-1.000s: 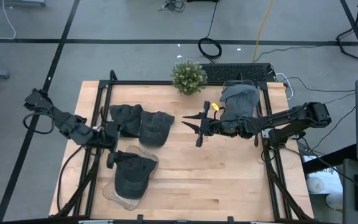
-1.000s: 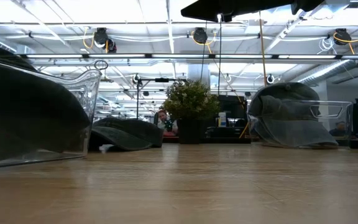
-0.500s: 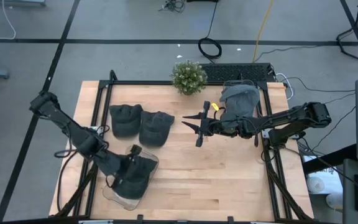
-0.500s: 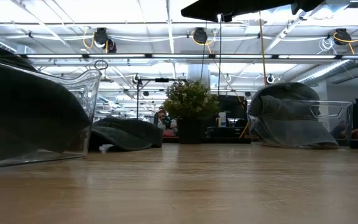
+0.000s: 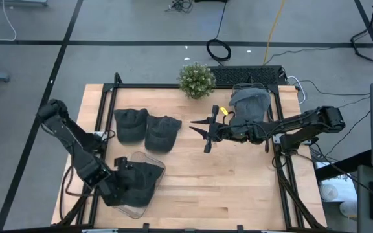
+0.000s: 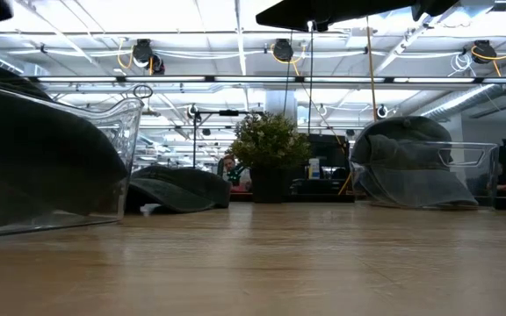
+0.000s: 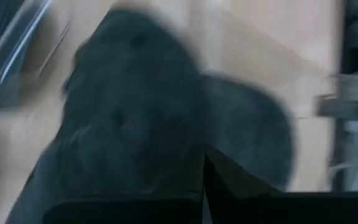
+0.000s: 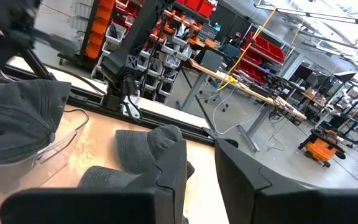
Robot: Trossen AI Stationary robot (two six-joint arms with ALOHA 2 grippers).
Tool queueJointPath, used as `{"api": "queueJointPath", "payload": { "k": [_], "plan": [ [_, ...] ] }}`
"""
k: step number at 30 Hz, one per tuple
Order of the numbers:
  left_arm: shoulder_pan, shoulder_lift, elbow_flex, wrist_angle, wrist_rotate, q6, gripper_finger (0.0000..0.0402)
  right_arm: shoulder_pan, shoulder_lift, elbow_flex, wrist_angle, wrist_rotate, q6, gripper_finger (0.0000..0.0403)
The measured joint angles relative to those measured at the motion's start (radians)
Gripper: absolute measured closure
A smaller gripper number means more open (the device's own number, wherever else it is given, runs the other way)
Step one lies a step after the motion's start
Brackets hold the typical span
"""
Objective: Pick & Place hat
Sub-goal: Put the right black cap into the bottom transparent bin
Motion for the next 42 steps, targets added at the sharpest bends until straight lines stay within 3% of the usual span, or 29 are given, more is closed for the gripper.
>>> {"api": "queueJointPath", "payload": {
  "k": [7, 12, 20, 27, 36, 42],
  "plan": [
    [-0.003, 0.071, 0.043, -0.123, 0.159, -0.175, 0.04, 0.0, 0.0, 0.0, 0.0, 0.0, 0.001, 0.0328],
    [-0.001, 0.115, 0.149, -0.301, 0.157, -0.213, 0.0401, 0.0, 0.0, 0.0, -0.001, 0.0, 0.003, 0.0328],
    [0.01, 0.135, 0.09, -0.338, 0.216, -0.23, 0.0401, 0.0, 0.0, 0.0, -0.009, 0.0, 0.004, 0.0328],
    [0.048, 0.138, 0.035, -0.313, 0.153, -0.175, 0.0401, 0.0, 0.0, 0.0, -0.017, -0.001, 0.004, 0.0328],
    [0.12, 0.138, -0.005, -0.205, 0.098, 0.017, 0.0401, 0.0, 0.0, 0.0, -0.017, -0.002, 0.004, 0.0328],
    [0.147, 0.136, -0.054, -0.079, 0.14, 0.083, 0.04, 0.0, 0.0, 0.0, -0.023, -0.002, 0.004, 0.0328]
  ]
}}
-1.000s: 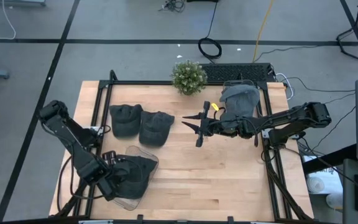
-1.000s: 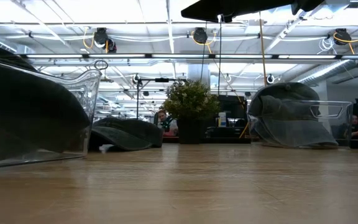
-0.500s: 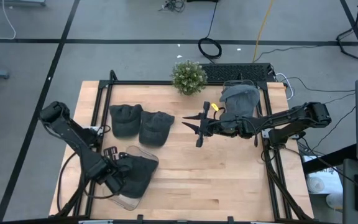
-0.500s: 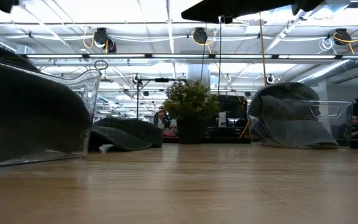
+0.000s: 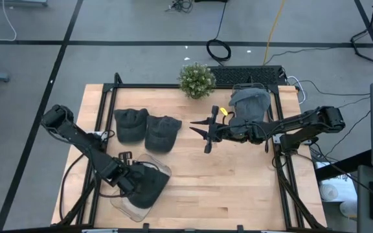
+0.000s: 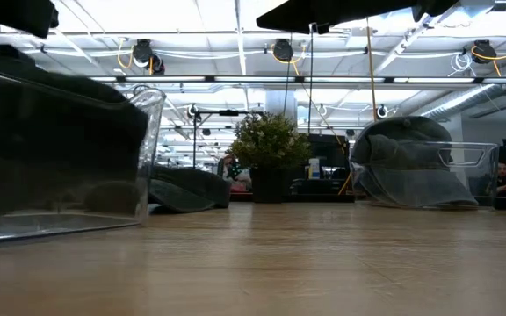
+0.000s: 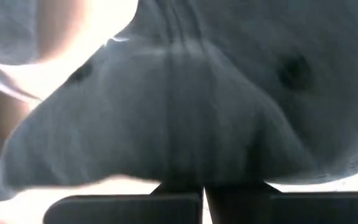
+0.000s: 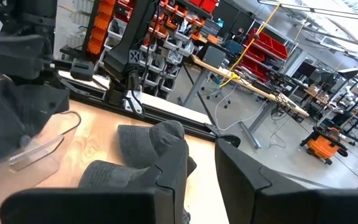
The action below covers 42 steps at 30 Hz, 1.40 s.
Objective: Pick & Place hat
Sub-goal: Put the right black cap into the bottom transparent bin
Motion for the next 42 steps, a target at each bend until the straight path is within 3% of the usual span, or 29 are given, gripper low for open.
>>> {"api": "queueJointPath", "payload": {
  "k": [7, 18, 24, 31, 37, 42],
  "plan": [
    [0.014, 0.002, -0.064, 0.04, 0.043, -0.066, 0.0398, 0.0, 0.0, 0.0, -0.009, 0.0, 0.0, 0.0328],
    [0.022, 0.001, -0.063, -0.01, 0.145, -0.414, 0.0397, 0.0, 0.0, 0.0, -0.009, 0.0, 0.0, 0.0328],
    [0.017, -0.006, -0.057, -0.043, 0.157, -0.499, 0.0397, 0.0, 0.0, 0.0, -0.009, 0.0, 0.0, 0.0328],
    [-0.002, -0.04, 0.044, -0.07, 0.118, -0.428, 0.0399, 0.0, 0.0, 0.0, -0.015, 0.0, 0.0, 0.0328],
    [-0.005, -0.043, 0.203, -0.34, 0.092, -0.423, 0.04, 0.0, 0.0, 0.0, -0.02, -0.001, 0.0, 0.0328],
    [0.006, -0.052, 0.288, -0.392, -0.065, -0.314, 0.04, 0.0, 0.0, 0.0, -0.023, -0.001, 0.0, 0.0328]
  ]
}}
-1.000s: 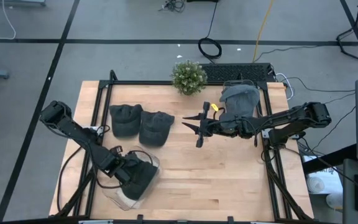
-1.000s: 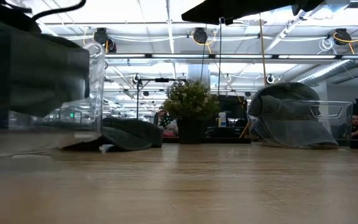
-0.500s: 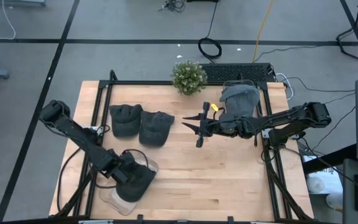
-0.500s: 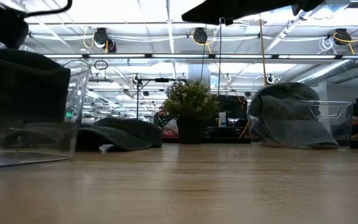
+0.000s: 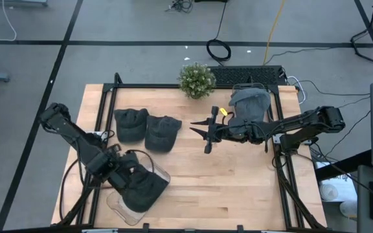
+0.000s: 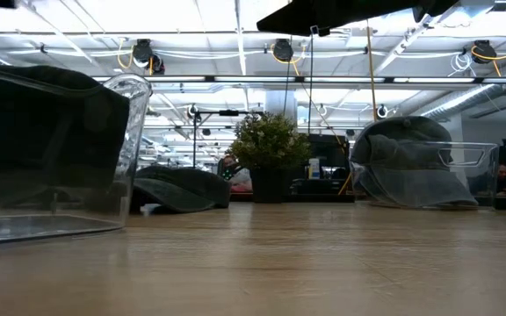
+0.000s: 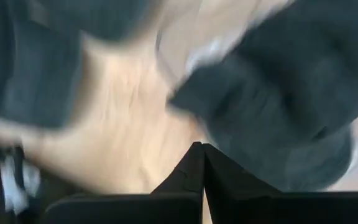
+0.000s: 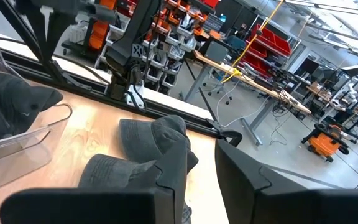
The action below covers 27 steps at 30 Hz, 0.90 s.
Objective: Pick & Place hat
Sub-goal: Put the right black cap into the bottom transparent bin
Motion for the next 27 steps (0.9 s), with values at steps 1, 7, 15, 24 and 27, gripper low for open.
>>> {"api": "queueJointPath", "payload": {
  "k": [1, 7, 15, 24, 27],
  "plan": [
    [0.014, -0.004, 0.01, 0.024, -0.033, 0.048, 0.04, 0.0, 0.0, 0.0, 0.0, 0.0, 0.0, 0.0328],
    [0.158, 0.002, -0.009, 0.222, -0.068, 0.368, 0.04, 0.0, 0.0, 0.0, 0.0, 0.0, 0.0, 0.0328],
    [0.311, 0.031, -0.113, 0.312, 0.068, 0.527, 0.0401, 0.0, 0.0, 0.0, -0.005, 0.0, 0.0, 0.0328],
    [0.355, 0.033, -0.186, 0.469, 0.13, 0.583, 0.04, 0.0, 0.0, 0.0, -0.007, 0.0, 0.0, 0.0328],
    [0.369, 0.033, -0.207, 0.468, 0.125, 0.558, 0.0401, 0.0, 0.0, 0.0, -0.007, 0.0, 0.0, 0.0328]
  ]
}}
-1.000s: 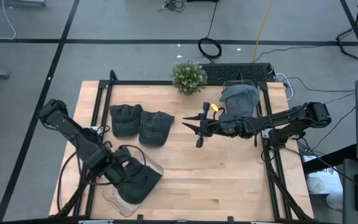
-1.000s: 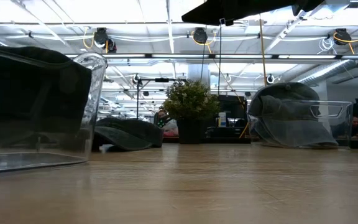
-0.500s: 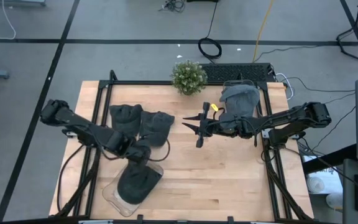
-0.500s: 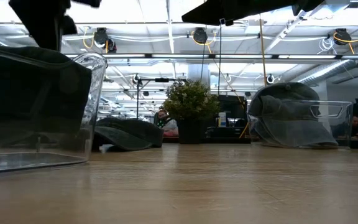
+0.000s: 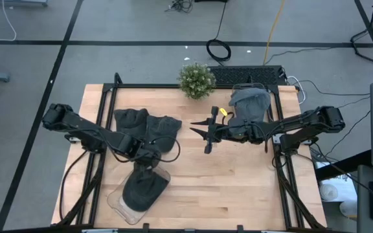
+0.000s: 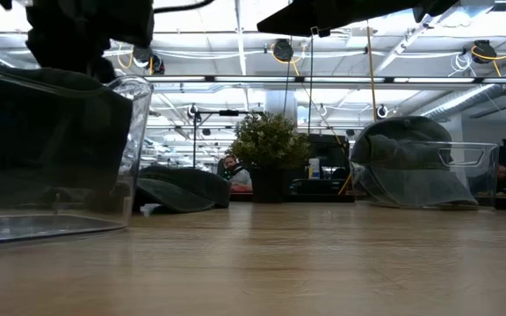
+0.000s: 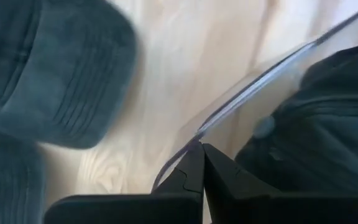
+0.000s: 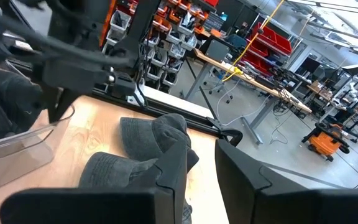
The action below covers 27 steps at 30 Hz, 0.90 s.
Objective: Pick & Place hat
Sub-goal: Put the right black cap into the bottom transparent bin
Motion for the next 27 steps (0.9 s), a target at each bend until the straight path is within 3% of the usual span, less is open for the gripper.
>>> {"api": "queueJointPath", "payload": {
  "k": [11, 22, 27],
  "plan": [
    [0.006, 0.0, -0.108, -0.027, 0.002, -0.286, 0.04, 0.0, 0.0, 0.0, 0.0, 0.0, 0.0, 0.0328],
    [-0.103, 0.0, -0.108, -0.344, -0.002, -0.766, 0.04, 0.001, 0.0, 0.0, 0.0, 0.0, 0.0, 0.0328],
    [-0.137, -0.012, -0.107, -0.349, 0.027, -0.853, 0.0401, 0.001, 0.0, 0.0, 0.0, 0.0, 0.0, 0.0328]
  ]
}}
